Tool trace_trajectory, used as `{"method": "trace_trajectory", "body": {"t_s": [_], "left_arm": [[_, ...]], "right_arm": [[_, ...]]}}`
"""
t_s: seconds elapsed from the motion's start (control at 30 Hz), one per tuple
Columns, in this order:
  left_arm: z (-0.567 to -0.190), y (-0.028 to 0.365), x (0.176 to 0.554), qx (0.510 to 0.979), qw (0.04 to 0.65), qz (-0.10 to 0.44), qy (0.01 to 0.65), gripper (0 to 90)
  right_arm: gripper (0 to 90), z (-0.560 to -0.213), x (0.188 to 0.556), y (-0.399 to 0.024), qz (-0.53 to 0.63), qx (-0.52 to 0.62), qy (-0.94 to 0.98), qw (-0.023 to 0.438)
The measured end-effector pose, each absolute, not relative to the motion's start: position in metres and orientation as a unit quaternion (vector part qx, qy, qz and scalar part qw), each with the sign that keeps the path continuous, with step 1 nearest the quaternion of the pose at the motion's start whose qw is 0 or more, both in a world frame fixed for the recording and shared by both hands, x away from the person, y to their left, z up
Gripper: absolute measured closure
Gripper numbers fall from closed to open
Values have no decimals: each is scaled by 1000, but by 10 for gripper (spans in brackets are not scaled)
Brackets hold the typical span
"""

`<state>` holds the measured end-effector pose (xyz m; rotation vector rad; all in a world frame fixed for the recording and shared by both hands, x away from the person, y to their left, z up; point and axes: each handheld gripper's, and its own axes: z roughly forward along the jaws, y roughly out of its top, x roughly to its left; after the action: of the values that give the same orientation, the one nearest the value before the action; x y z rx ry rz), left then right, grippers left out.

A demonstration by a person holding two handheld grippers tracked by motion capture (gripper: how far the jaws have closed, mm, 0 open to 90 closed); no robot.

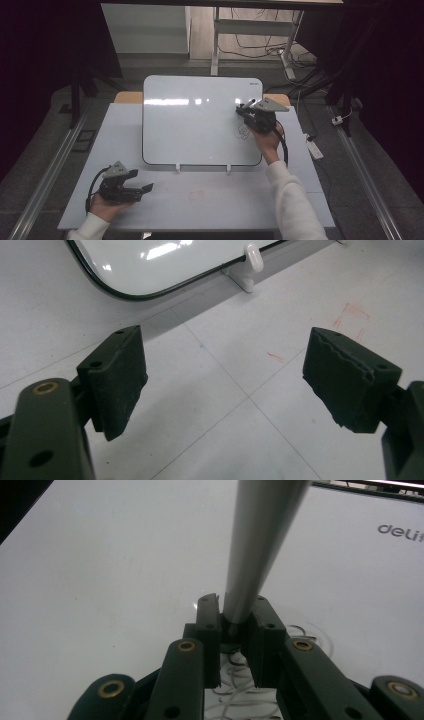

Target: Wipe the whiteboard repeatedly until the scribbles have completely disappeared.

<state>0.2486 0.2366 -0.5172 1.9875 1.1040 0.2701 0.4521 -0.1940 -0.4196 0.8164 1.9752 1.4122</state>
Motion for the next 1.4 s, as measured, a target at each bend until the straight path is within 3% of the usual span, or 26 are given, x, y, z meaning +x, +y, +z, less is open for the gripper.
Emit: {"method": "trace_trajectory", "body": {"t_s": [0.17,0.33,0.5,0.63,0.8,1.03,1.23,1.4], "left_arm": [[-516,236,247,790,414,110,438,186],[-518,235,249,791,411,107,440,185],[-516,236,248,789,413,109,441,186],[-518,236,249,789,412,107,443,186],[-517,235,248,790,411,108,442,186],[-518,236,250,789,411,105,444,187],[-516,235,248,789,413,108,442,188],[-517,236,249,789,413,106,443,188]], "right_arm": [[776,-416,457,-208,547,347,706,287],[776,-424,446,-191,523,298,748,280],[776,-412,458,-215,540,362,703,287],[776,-420,448,-200,520,322,742,275],[776,-411,455,-212,517,346,721,306],[776,-424,446,-197,526,319,743,263],[776,-411,458,-209,527,349,714,301],[776,-418,452,-203,536,341,723,273]]}}
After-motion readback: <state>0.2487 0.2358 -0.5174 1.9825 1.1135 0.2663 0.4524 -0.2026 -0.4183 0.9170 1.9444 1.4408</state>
